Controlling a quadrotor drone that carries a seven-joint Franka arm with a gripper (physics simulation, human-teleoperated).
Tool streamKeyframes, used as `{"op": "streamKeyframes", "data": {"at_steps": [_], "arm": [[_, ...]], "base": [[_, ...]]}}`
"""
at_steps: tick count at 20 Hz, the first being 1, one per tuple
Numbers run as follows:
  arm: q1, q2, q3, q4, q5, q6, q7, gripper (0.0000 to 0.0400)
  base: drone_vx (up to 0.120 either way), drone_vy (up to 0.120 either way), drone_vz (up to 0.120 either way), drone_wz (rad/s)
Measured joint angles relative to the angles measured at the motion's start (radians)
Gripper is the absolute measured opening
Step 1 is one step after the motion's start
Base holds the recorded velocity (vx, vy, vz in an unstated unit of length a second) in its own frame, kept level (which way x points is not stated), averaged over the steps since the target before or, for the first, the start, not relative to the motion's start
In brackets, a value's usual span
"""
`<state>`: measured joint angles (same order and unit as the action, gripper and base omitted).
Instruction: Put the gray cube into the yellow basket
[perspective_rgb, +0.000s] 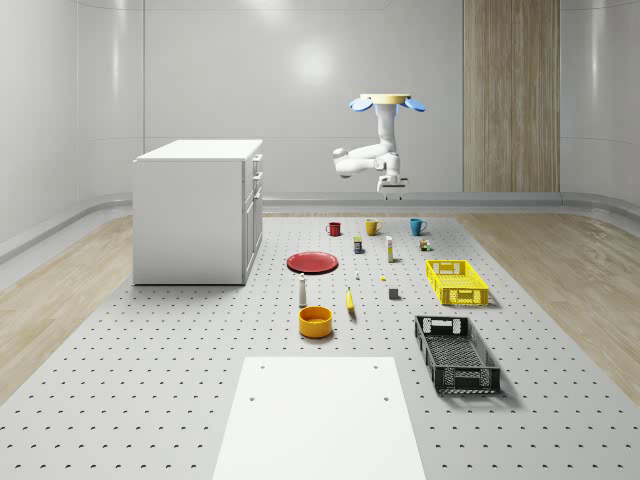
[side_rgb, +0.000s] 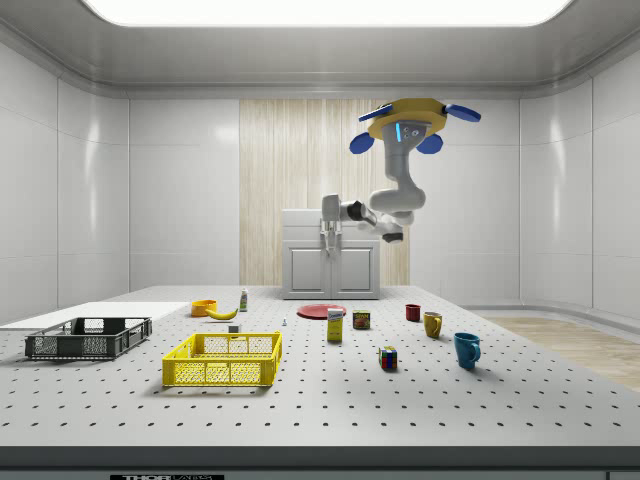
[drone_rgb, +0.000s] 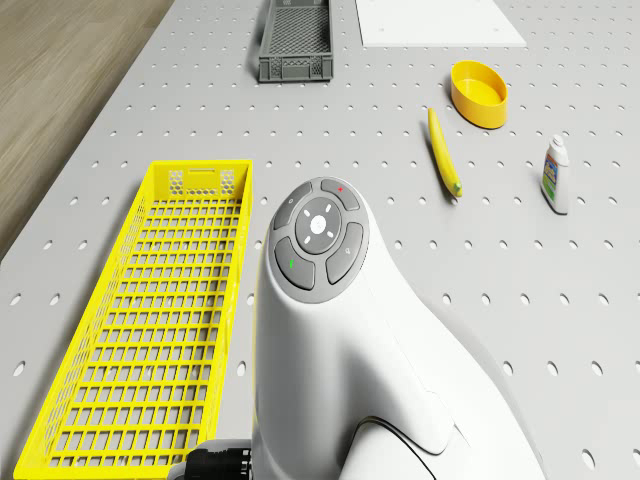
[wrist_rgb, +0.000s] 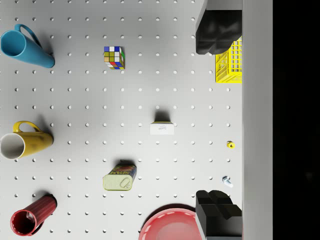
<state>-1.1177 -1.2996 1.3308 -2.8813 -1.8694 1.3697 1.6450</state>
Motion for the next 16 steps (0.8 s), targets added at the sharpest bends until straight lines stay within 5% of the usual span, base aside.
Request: {"op": "streamKeyframes", "data": {"at_steps": [16], "arm": [[-0.015, -0.056, 0.012, 0.003, 0.026, 0.052, 0.013, 0.04]], "base": [[0.12, 0.0, -0.12, 0.0]]}}
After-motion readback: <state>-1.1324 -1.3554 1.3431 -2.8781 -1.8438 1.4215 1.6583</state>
